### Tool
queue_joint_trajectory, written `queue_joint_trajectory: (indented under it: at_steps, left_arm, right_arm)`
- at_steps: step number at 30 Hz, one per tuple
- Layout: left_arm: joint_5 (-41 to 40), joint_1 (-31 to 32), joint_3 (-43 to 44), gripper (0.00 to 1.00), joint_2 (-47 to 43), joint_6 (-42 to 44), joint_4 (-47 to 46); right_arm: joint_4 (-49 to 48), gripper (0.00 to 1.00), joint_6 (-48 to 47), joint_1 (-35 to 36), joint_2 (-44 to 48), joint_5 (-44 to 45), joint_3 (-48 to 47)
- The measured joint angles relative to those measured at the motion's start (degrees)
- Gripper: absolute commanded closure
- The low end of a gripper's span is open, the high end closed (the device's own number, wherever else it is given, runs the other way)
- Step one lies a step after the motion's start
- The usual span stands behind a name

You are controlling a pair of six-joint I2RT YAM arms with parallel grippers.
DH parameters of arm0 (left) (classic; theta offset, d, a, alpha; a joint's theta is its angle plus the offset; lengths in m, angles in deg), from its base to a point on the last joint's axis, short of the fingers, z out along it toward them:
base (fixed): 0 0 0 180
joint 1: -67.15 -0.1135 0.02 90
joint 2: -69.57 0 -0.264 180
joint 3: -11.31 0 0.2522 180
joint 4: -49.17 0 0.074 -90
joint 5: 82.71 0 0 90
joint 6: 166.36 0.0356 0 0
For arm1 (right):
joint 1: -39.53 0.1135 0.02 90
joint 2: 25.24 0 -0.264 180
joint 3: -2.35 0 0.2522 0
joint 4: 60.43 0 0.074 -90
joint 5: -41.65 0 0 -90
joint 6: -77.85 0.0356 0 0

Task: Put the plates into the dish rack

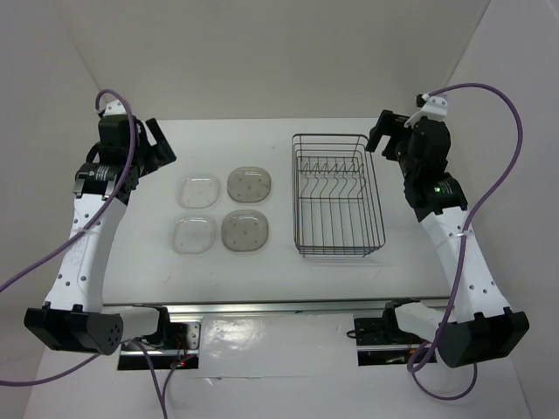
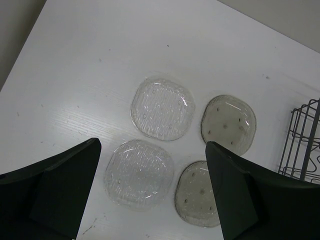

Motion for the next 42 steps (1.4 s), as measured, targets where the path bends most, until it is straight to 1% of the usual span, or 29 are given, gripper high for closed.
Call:
queue_joint_trajectory:
  at_steps: [6, 11, 15, 17, 19, 23, 25, 28, 34, 36, 37, 39, 40, 42]
  left_arm:
    - [0.31, 0.00, -0.20, 0.00, -0.09, -0.02, -0.59]
    - [2.62, 0.00, -5.42, 0.00, -3.41, -0.13, -4.76]
    - [4.74, -0.50, -8.50, 0.00, -4.42, -0.55, -6.75]
    - [4.94, -1.90, -8.48, 0.00, -1.86, -1.62, -7.19]
    - [5.77, -3.78, -7.80, 0.04, 2.95, -2.23, -6.82]
    - [9.60, -7.17, -7.61, 0.04, 14.67, -3.56, -7.08]
    - [11.54, -8.61, -8.74, 0.04, 18.12, -4.42, -7.19]
    - [13.51, -10.38, -9.97, 0.04, 20.28, -4.76, -7.15]
    - [16.11, -12.68, -10.01, 0.08, 24.28, -4.72, -10.97]
    - [16.55, -12.68, -10.03, 0.11, 26.51, -4.72, -12.02]
    - [16.74, -12.70, -10.01, 0.14, 27.58, -4.74, -12.35]
    - [17.25, -12.79, -10.01, 0.14, 30.01, -4.70, -12.90]
    - [17.55, -12.87, -10.01, 0.21, 31.04, -4.66, -13.05]
    - [17.90, -13.25, -10.01, 0.22, 32.94, -4.76, -13.14]
  right_arm:
    - [0.02, 0.00, -0.04, 0.44, 0.00, -0.92, 0.00]
    - [0.09, 0.00, -0.02, 1.97, -0.24, -0.63, 0.00]
    - [-0.04, 0.00, 0.00, 2.34, -0.20, -4.59, 0.00]
    - [-0.07, 0.00, 0.04, 2.34, -0.20, -6.78, 0.04]
    - [-0.50, 0.00, 0.11, 2.36, -0.20, -8.94, 0.04]
    - [-1.20, 0.00, 0.33, 3.28, -0.20, -11.78, 0.04]
    - [-1.42, 0.00, 0.31, 4.35, -0.20, -12.48, 0.04]
    - [-2.38, 0.00, 0.28, 5.88, -0.15, -13.38, 0.96]
    - [-2.80, 0.00, 0.17, 7.23, -0.20, -14.78, 2.62]
    - [-2.93, 0.00, 0.15, 7.80, -0.17, -15.02, 2.62]
    - [-3.02, 0.00, 0.15, 8.11, -0.17, -15.15, 2.62]
    - [-2.99, 0.00, -0.04, 8.61, -0.20, -15.30, 2.64]
    - [-3.06, 0.00, -0.07, 8.81, -0.20, -15.43, 2.67]
    - [-3.45, 0.00, -0.17, 9.35, -0.13, -15.61, 2.93]
